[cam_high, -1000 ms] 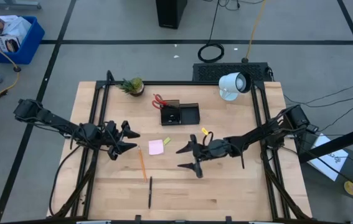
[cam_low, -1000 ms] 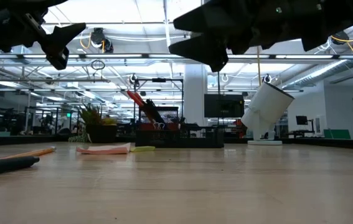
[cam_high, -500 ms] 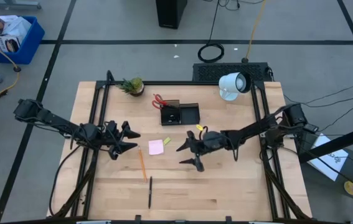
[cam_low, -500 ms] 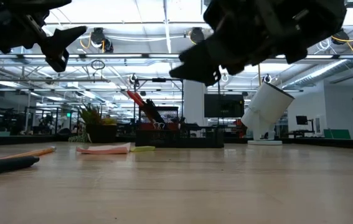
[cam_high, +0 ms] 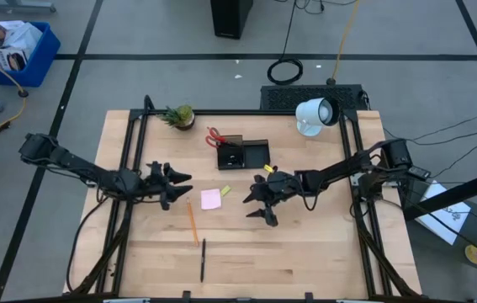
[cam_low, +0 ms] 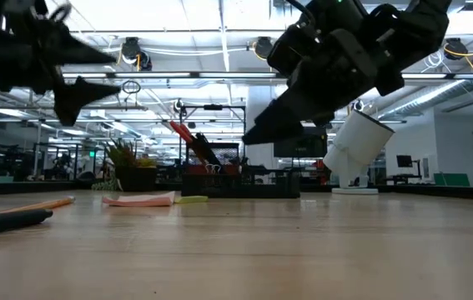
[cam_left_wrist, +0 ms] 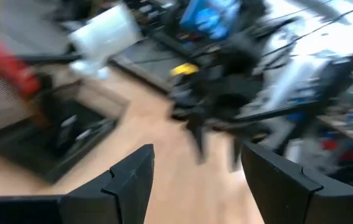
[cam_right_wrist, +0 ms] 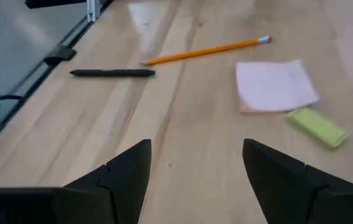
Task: Pick and place office supplies into organizer
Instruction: Put the eraser into the mesh organizer
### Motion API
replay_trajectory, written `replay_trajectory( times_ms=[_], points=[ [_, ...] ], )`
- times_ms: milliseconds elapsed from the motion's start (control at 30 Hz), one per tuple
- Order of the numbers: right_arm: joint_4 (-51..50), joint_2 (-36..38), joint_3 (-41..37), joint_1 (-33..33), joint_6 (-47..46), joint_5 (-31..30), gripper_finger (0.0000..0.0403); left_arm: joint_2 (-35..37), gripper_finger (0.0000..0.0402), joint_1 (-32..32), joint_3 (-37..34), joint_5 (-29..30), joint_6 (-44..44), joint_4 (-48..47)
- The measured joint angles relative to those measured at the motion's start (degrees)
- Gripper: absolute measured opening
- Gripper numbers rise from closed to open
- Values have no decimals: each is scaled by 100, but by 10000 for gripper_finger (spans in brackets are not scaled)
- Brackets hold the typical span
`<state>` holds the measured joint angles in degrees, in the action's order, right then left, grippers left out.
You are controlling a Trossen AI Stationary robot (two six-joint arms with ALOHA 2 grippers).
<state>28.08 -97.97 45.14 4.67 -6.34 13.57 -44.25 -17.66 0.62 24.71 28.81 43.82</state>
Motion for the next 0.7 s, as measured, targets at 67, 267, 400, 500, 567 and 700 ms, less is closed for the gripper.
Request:
replay_trajectory(
  times_ms=[67, 267, 400, 500, 567, 700],
  points=[
    [-14, 0, -87, 61, -101, 6, 243, -155, 244, -128, 84, 440, 222, -389],
    [941, 0, -569, 283, -489, 10, 244, -985, 243, -400, 809, 1002, 382, -1004],
    [2454, 137, -1278, 486, -362, 21, 243, -1701, 243, -452, 1409, 1342, 529, -1315],
    [3372, 585, -1966, 531, -339, 75, 243, -2070, 243, -445, 1682, 1533, 638, -1383],
    [3252, 1088, -2327, 489, -406, -1, 244, -2276, 243, -426, 1809, 1537, 782, -1378],
    [2383, 2099, -2724, 527, -227, -408, 246, -2680, 243, -136, 1950, 1028, 1081, -1525]
  ],
)
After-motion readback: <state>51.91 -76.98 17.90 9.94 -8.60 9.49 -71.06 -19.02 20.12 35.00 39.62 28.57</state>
